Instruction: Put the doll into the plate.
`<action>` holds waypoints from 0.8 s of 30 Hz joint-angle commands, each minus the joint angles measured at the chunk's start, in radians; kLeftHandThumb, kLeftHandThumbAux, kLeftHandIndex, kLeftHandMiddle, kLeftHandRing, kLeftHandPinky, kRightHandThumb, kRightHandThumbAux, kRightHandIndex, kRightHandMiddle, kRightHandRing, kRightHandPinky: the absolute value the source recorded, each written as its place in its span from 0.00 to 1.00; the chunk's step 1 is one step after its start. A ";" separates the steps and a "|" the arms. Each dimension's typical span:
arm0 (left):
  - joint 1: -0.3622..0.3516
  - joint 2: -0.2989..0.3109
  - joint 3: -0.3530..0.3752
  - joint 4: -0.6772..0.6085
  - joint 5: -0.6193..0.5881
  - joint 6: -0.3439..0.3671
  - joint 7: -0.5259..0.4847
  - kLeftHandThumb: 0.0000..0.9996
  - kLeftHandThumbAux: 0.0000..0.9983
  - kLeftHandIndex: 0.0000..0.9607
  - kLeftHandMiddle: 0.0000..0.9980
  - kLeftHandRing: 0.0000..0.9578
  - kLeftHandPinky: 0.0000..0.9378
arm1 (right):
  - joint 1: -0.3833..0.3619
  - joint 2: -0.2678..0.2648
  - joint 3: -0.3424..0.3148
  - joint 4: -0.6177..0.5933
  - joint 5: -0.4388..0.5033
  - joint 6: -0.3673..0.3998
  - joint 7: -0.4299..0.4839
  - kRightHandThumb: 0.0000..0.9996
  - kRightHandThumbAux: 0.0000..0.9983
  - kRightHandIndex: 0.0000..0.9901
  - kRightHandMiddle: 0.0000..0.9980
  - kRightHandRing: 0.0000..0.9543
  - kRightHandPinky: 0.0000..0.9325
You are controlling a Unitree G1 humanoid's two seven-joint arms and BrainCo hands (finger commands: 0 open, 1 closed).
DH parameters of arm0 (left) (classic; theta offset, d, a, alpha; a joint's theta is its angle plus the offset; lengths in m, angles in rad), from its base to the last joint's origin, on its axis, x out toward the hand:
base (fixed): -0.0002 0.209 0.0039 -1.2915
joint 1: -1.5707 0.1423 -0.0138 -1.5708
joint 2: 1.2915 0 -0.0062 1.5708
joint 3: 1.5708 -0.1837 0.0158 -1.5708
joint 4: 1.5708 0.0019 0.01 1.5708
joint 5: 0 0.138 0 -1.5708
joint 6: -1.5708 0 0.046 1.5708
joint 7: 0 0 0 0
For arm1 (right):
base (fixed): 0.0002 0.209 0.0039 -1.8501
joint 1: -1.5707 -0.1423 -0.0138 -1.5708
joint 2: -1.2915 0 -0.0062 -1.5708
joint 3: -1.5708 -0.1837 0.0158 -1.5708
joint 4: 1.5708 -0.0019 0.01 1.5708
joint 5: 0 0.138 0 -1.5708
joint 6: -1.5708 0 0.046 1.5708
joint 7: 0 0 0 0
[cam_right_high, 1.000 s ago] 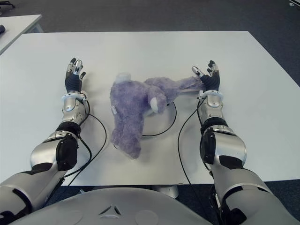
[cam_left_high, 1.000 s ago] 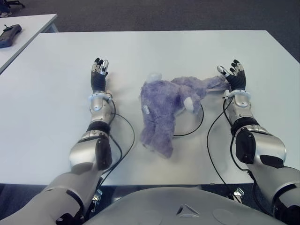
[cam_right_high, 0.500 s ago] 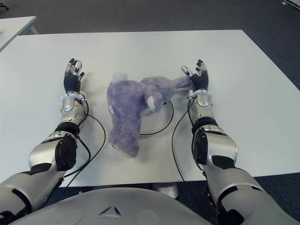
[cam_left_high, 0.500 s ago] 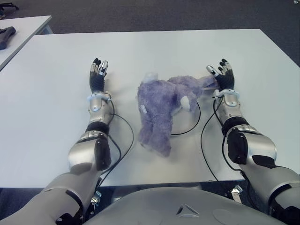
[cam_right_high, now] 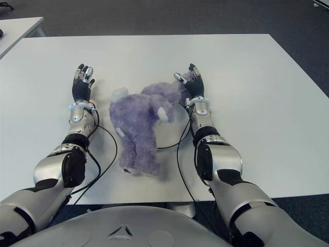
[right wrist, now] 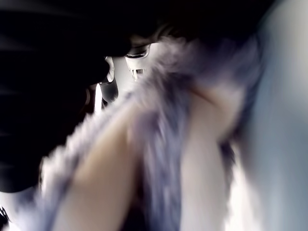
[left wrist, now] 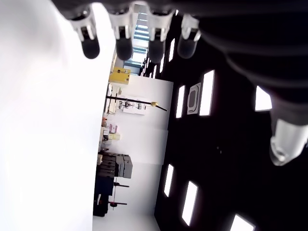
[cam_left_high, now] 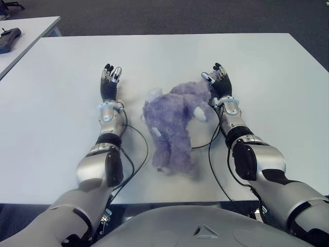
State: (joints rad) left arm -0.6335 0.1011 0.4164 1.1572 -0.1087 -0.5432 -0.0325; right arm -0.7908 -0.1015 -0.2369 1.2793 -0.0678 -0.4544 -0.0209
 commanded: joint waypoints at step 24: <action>0.250 -0.105 0.017 0.149 -0.027 0.021 0.015 0.00 0.52 0.03 0.08 0.05 0.02 | 0.121 0.135 0.071 0.083 -0.064 0.083 -0.001 0.00 0.63 0.07 0.07 0.05 0.07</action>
State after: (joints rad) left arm -0.6357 0.0977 0.4170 1.1573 -0.1086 -0.5433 -0.0325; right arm -0.7957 -0.0350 -0.2013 1.2706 -0.0964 -0.4546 -0.0171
